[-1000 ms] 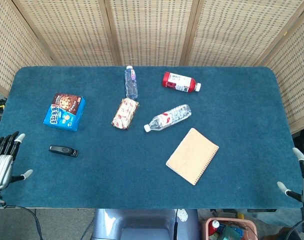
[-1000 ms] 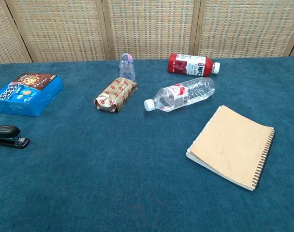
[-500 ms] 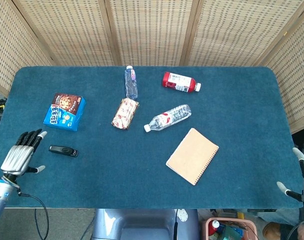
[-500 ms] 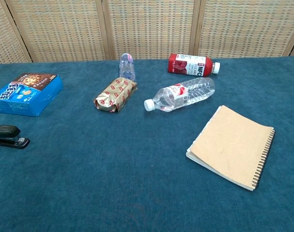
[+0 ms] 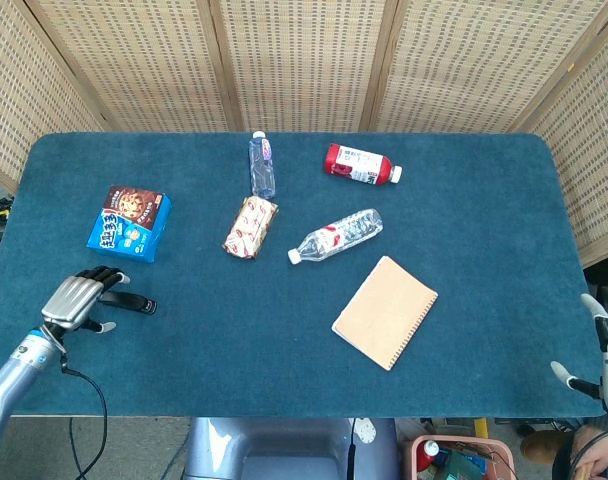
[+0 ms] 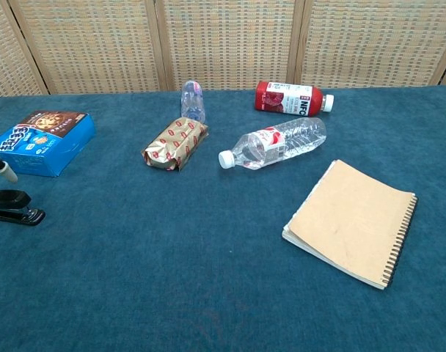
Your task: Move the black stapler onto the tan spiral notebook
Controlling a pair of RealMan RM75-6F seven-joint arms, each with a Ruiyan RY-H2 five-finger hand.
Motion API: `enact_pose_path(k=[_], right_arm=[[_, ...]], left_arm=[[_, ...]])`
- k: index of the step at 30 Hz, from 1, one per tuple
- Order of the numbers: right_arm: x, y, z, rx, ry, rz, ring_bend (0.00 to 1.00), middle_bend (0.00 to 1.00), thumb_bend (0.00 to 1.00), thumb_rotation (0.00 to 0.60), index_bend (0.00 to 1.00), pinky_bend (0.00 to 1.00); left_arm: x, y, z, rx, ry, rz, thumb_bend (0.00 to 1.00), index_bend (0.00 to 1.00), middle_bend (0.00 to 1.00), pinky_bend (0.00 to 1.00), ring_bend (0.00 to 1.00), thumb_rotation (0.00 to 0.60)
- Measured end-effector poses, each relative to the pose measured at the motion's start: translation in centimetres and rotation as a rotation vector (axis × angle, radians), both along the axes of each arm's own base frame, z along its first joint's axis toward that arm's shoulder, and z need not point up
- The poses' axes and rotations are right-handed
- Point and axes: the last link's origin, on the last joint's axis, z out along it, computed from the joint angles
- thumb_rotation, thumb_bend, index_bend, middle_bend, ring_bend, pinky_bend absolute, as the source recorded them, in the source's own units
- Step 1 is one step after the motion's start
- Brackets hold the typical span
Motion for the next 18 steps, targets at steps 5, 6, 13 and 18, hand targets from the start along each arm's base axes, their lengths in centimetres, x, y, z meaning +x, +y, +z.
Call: enact_pose_path(k=[5,6,13,18], right_arm=[[0.0,0.0,-0.1,0.004,-0.004,-0.001,0.00,0.00,0.00,0.600,0.00,0.00],[0.0,0.0,-0.1,0.004,-0.006,-0.002,0.00,0.00,0.00,0.600,0.00,0.00],[-0.1,0.0,0.1,-0.002,-0.023,-0.004,0.00,0.00,0.00,0.600,0.00,0.00],[-0.1,-0.1,0.2,0.000,-0.035,-0.001,0.00,0.00,0.00,0.600,0.00,0.00]], left_arm=[[0.4,0.9,-1.3,-0.015,-0.004,-0.004,0.15,0.40,0.31,0.35,0.26,0.600],[0.5,1.0,-1.5,-0.017,-0.006,-0.003,0.16,0.42,0.34,0.37,0.28,0.600],[1.1,1.7,-1.9,0.018,-0.017,-0.011,0.30,0.59,0.50,0.47,0.43,0.600],[1.8,1.6,-1.6,0.038,-0.022,-0.042,0.32,0.61,0.52,0.48,0.45,0.600]])
